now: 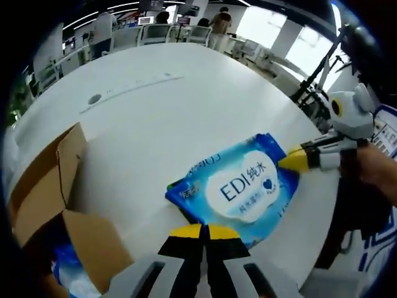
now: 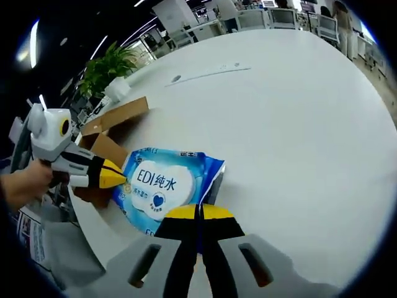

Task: Operate the shoe box by opening the lid, removing the specified soft item, and placing it in the target area until the item is outside and the box remains undamaged.

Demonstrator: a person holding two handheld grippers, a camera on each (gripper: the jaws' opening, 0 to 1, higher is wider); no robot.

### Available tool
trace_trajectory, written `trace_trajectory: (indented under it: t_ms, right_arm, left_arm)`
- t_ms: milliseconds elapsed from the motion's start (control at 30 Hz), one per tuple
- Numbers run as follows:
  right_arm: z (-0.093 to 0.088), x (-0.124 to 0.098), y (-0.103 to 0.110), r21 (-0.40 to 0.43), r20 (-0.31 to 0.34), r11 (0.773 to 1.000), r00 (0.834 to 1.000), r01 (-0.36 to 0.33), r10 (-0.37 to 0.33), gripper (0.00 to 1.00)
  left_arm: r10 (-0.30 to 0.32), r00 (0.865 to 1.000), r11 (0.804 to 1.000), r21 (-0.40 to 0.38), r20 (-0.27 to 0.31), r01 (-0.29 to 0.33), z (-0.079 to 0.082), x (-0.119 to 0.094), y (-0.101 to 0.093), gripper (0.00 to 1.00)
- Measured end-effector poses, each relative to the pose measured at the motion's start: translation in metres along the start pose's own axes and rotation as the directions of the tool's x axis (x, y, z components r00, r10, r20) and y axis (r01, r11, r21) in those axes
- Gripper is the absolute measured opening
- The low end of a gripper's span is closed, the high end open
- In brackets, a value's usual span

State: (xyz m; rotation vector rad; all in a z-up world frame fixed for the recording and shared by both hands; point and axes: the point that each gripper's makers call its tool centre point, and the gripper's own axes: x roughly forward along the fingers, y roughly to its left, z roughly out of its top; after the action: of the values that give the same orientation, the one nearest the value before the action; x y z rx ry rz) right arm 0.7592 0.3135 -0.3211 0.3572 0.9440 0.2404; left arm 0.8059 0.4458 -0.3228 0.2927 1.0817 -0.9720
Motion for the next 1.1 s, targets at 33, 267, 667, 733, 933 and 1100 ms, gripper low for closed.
trace_trajectory:
  t_ms: [33,267,667,733,933,1100]
  right_arm:
    - [0.0,0.001,-0.001,0.0,0.0,1.0,1.0,0.0,0.0,0.0]
    - [0.002,0.002,-0.004,0.017,0.008,1.0,1.0,-0.011,0.011,0.0]
    - [0.002,0.0,-0.004,0.008,0.023,1.0,1.0,-0.009,0.008,0.08]
    - [0.002,-0.002,-0.004,0.006,0.027,1.0,1.0,-0.005,0.005,0.1]
    - [0.006,-0.009,-0.003,-0.003,0.039,1.0,0.999,0.004,-0.004,0.2]
    - [0.008,-0.02,0.001,-0.019,0.052,1.0,0.999,0.005,-0.004,0.35]
  left_arm:
    - [-0.001,1.0,1.0,-0.005,0.001,0.001,0.0,0.0,0.0,0.0]
    - [-0.002,1.0,1.0,0.005,-0.001,0.002,-0.003,0.0,-0.002,0.01]
    - [0.001,1.0,0.999,0.032,0.017,-0.001,-0.002,-0.005,-0.003,0.09]
    - [-0.005,1.0,0.999,0.036,0.02,0.005,-0.001,-0.007,-0.006,0.11]
    - [-0.015,0.999,0.999,0.044,0.044,0.013,0.003,-0.015,-0.011,0.18]
    - [-0.044,0.996,0.997,0.061,0.075,0.039,0.01,-0.027,-0.022,0.26]
